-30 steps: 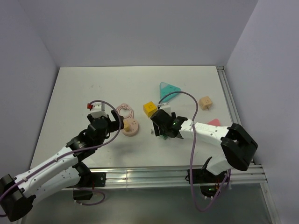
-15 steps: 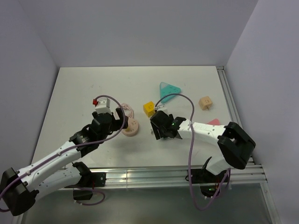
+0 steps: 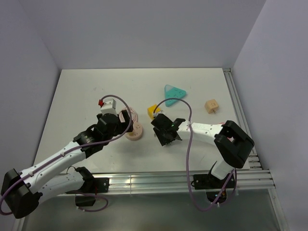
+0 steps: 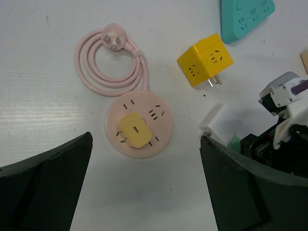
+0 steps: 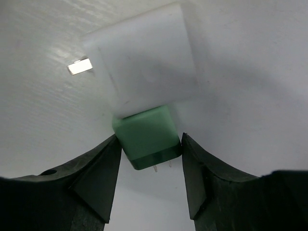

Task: Insert the plug
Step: Pick up the plug from the center of the board.

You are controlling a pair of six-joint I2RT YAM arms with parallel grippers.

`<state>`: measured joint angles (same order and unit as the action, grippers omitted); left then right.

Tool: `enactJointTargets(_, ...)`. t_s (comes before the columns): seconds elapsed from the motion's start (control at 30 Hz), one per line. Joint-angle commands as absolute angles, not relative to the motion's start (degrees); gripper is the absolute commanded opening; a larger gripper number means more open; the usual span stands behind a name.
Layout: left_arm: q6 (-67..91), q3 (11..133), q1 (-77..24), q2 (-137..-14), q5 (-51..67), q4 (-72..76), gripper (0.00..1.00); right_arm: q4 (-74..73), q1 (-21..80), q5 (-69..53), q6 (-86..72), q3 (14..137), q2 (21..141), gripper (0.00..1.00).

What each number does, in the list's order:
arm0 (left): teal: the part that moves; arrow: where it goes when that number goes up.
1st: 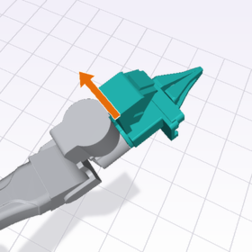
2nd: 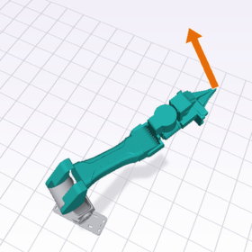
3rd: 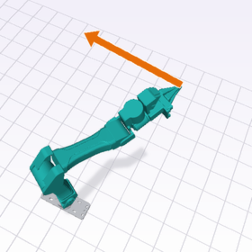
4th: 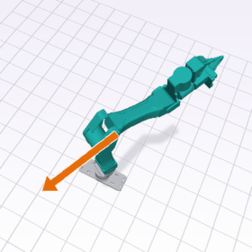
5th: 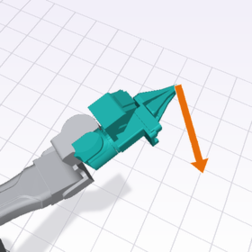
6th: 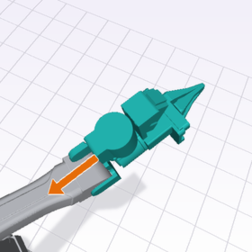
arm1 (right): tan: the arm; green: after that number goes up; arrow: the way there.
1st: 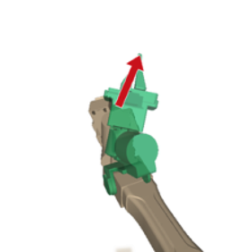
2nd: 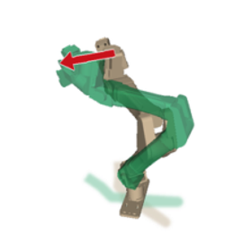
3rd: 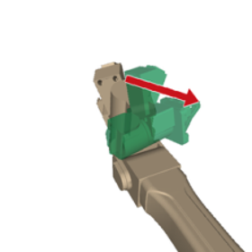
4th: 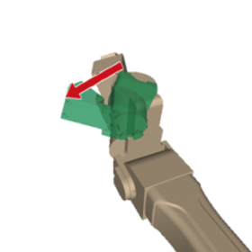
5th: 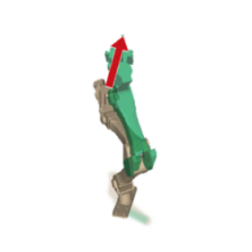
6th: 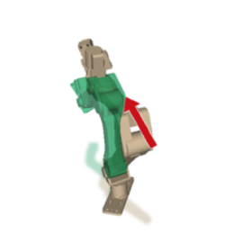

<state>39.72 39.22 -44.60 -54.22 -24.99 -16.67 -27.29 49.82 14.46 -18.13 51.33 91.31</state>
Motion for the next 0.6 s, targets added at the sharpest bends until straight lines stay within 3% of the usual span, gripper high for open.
enactJointTargets(0.0, 39.7, 42.2, -44.5, -54.1, -23.8, -17.8, 1.00, -25.0, 49.8, 7.1, -15.6, 52.6, 88.3, 0.49)
enactJointTargets(0.57, 44.1, 43.3, -43.9, -52.5, -6.9, -14.6, 1.00, -5.0, 50.3, -7.7, -14.5, 43.6, 72.1, 0.47)
